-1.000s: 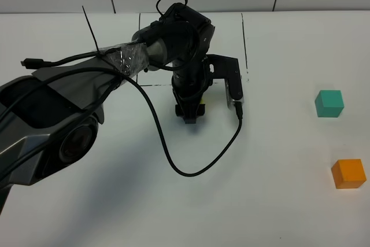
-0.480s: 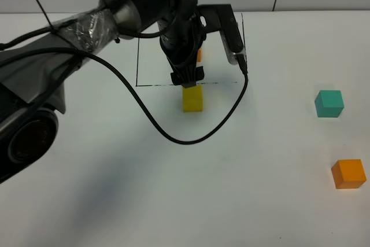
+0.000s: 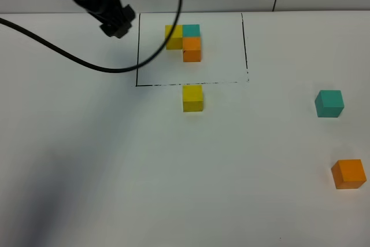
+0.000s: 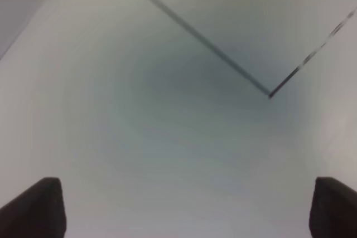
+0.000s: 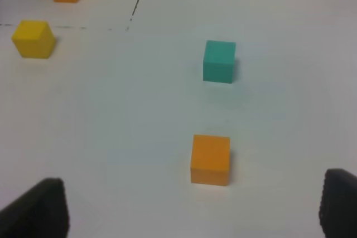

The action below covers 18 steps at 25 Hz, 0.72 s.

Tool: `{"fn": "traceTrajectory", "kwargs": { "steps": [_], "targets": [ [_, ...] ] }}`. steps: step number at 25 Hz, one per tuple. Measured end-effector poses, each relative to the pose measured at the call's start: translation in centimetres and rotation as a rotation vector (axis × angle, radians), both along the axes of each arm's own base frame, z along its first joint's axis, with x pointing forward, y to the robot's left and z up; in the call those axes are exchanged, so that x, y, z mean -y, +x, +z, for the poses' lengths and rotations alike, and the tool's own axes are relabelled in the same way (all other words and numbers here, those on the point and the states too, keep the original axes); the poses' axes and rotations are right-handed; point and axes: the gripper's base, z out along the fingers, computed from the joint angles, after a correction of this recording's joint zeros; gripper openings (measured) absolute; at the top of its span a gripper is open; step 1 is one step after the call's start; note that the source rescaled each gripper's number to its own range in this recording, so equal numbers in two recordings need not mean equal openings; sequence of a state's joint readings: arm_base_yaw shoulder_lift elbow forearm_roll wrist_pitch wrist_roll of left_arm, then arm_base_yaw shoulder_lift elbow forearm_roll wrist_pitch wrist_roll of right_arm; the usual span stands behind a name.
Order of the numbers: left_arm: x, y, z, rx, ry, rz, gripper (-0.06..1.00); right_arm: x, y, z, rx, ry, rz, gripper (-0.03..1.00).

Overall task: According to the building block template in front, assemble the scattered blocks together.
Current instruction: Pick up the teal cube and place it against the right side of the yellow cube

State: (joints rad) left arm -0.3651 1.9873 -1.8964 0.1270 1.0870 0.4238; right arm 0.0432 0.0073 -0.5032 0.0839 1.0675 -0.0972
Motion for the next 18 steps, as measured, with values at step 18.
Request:
{"fn": "traceTrajectory", "kwargs": {
  "steps": [18],
  "targets": [
    [-15.8, -23.7, 6.9, 0.300, -0.146, 0.609, 0.97, 0.0, 0.0, 0.0, -0.002, 0.015, -0.014, 0.77]
  ]
}}
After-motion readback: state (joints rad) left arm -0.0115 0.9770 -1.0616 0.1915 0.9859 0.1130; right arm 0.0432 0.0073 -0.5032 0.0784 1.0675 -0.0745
